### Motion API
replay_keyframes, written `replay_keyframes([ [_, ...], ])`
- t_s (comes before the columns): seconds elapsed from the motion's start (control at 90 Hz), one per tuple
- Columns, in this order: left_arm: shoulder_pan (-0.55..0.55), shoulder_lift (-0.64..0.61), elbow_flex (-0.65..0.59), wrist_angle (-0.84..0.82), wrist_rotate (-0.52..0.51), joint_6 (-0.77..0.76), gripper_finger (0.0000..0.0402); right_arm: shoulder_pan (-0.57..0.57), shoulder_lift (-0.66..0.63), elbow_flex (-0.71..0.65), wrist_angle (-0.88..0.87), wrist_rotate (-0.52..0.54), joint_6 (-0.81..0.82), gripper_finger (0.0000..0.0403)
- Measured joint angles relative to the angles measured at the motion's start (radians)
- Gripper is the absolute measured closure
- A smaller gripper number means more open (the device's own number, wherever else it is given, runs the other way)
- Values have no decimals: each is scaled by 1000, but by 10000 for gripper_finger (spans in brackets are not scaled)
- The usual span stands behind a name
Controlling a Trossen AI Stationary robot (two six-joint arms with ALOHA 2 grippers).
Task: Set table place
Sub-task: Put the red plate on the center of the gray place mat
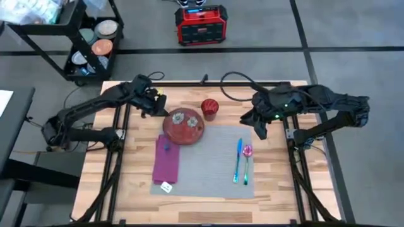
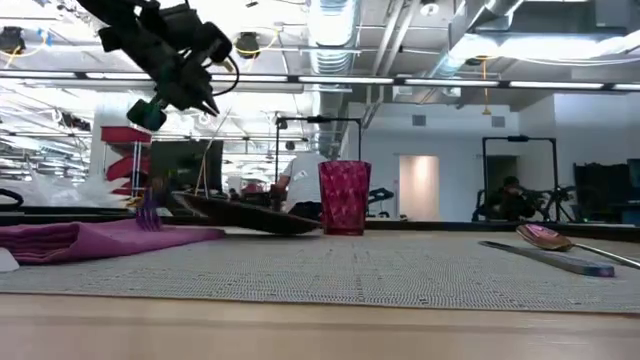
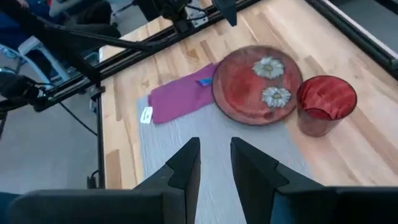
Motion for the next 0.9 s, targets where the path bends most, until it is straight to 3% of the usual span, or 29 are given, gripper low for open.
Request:
replay_keyframes([
  [0.067, -24, -1, -11, 2, -34, -5, 400, 11, 4, 0, -2, 0, 5, 327],
  [0.2, -42, 0, -25, 2, -228, 6, 400, 36, 21, 0, -5, 0, -2, 326],
  [0.3, -21, 0, -26, 4, -399, 92, 401, 44, 35, 0, -1, 0, -2, 326],
  [0.4, 14, 37, -26, 5, -501, 166, 401, 44, 41, 0, 0, 0, -2, 327],
  [0.489, 55, 95, -44, 9, -499, 214, 401, 44, 45, 0, -2, 0, -3, 327],
  [0.611, 95, 192, -78, 118, -400, 254, 390, 44, 48, 0, -1, -1, -18, 326],
  [0.8, 136, 293, -66, 180, -375, 370, 330, 53, 49, 0, -1, -3, -3, 307],
  [0.9, 150, 327, -67, 171, -311, 448, 292, 53, 48, 0, 0, -3, 5, 289],
])
